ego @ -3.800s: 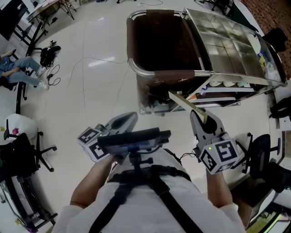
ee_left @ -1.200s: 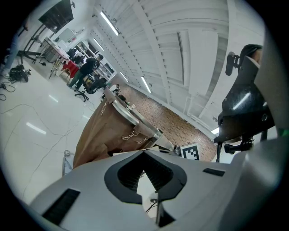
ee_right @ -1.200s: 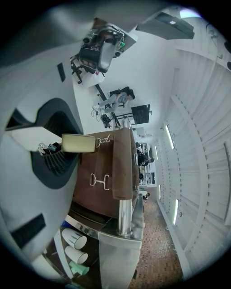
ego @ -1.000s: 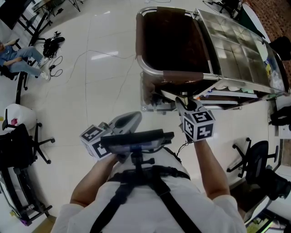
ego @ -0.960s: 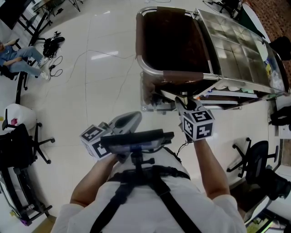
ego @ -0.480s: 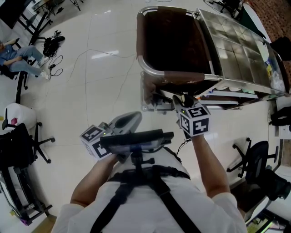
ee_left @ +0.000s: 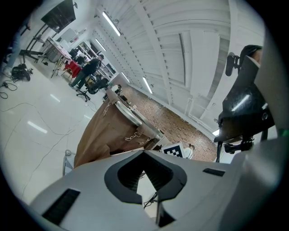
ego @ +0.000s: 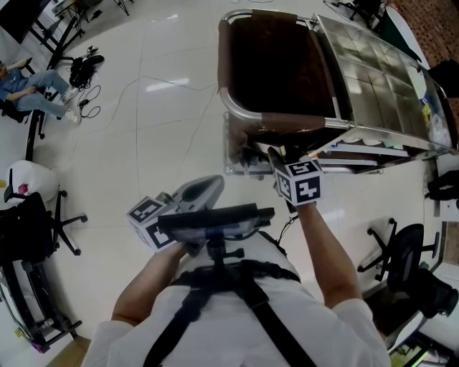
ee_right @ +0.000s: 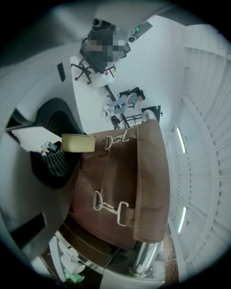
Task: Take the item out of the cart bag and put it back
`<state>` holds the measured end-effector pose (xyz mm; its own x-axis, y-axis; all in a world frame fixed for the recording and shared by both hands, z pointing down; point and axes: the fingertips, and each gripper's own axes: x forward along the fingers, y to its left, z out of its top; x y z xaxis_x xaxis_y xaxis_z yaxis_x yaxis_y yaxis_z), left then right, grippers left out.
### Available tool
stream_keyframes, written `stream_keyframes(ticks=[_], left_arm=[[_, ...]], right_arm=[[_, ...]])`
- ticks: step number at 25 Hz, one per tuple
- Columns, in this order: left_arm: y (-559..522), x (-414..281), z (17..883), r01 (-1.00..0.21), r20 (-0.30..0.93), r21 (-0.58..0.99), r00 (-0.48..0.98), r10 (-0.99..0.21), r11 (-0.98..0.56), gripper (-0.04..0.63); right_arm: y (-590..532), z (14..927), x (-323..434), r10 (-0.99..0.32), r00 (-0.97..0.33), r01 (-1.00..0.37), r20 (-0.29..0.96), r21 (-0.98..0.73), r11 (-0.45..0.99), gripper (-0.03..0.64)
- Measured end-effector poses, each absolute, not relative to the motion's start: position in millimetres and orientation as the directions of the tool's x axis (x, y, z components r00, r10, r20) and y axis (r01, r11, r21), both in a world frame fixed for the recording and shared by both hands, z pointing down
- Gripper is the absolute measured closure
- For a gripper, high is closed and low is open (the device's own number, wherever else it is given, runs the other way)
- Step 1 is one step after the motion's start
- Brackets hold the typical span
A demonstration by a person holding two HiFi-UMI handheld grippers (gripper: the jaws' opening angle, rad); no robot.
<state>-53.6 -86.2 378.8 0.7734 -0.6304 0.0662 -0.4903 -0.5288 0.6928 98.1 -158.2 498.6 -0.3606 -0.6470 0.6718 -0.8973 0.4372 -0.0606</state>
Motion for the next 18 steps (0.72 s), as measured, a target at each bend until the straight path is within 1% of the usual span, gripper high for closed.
stream_keyframes(ticks=[10, 18], left_arm=[[-84.6, -54.8, 379.8, -0.493, 0.066, 0.694, 0.769, -0.635, -0.525, 0.595], [-78.8, -57.1, 382.0, -0.491, 0.077, 0.694, 0.778, -0.623, -0.527, 0.595]], right_arm=[[-169.7, 510.8, 87.0, -0.617, -0.361, -0.887, 0.699, -0.052, 0.459, 0.541], [-172.8, 524.3, 90.4, -0.605, -0.320, -0.899, 0.729, -0.033, 0.436, 0.541]])
